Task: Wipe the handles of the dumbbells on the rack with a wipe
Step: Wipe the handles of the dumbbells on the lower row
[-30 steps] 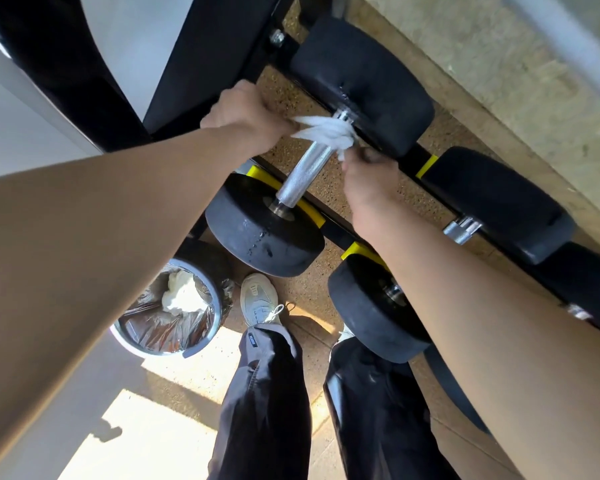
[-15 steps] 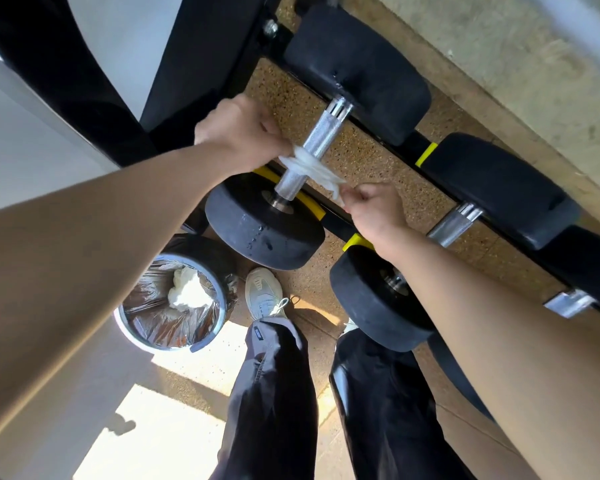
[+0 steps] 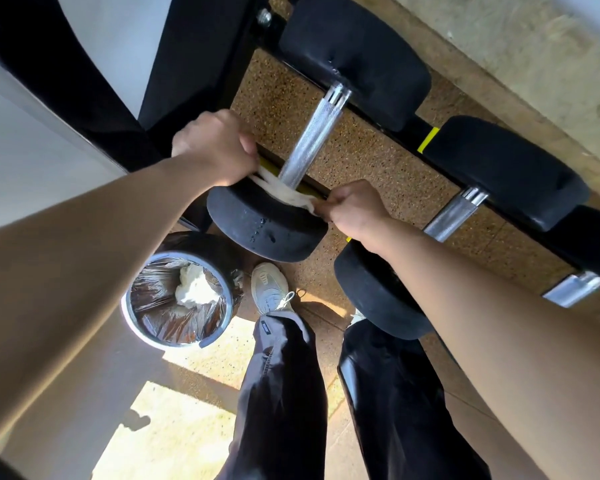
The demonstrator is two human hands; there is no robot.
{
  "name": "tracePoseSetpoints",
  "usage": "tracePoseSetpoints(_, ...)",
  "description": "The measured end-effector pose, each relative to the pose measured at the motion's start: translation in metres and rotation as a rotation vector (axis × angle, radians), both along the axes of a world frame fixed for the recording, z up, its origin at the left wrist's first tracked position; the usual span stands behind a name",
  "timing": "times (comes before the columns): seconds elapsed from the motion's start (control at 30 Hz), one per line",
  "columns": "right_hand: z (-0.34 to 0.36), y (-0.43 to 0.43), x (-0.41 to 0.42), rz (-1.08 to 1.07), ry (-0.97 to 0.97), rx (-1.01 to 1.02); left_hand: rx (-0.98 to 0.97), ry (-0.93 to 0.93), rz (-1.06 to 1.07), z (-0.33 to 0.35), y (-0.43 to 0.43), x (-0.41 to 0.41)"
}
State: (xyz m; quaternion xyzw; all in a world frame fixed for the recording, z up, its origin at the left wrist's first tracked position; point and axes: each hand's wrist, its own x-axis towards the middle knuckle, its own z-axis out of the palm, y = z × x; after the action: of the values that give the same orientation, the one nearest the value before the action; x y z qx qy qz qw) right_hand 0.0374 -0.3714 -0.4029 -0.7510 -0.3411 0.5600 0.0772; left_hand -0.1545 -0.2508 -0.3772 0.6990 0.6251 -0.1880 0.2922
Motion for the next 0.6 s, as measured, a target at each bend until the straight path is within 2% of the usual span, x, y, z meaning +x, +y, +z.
tracePoseSetpoints(0.1,0.006,0.002,-0.009,0.021,0.036,0.051,0.063,0.012,0.042,0.0,0.004,0.0)
tracePoseSetpoints(0.23,-0.002,-0.009,0.017,0.021,-0.156,-0.034,-0.194,-0.112,-0.106,0.01,0.001,0.014)
tracePoseSetpoints(0.3,-0.002,-0.012,0.024,-0.059,-0.166,-0.021,-0.242,-0.166,-0.097,0.013,0.001,0.015)
tracePoseSetpoints(0.47,0.007,-0.016,0.044,-0.501,-0.108,0.08,-0.337,-0.462,0.31,0.013,0.007,0.007)
tracePoseSetpoints(0.6,0.018,-0.011,0.05,-0.842,0.151,0.12,-0.344,-0.608,0.525,0.003,0.012,0.012)
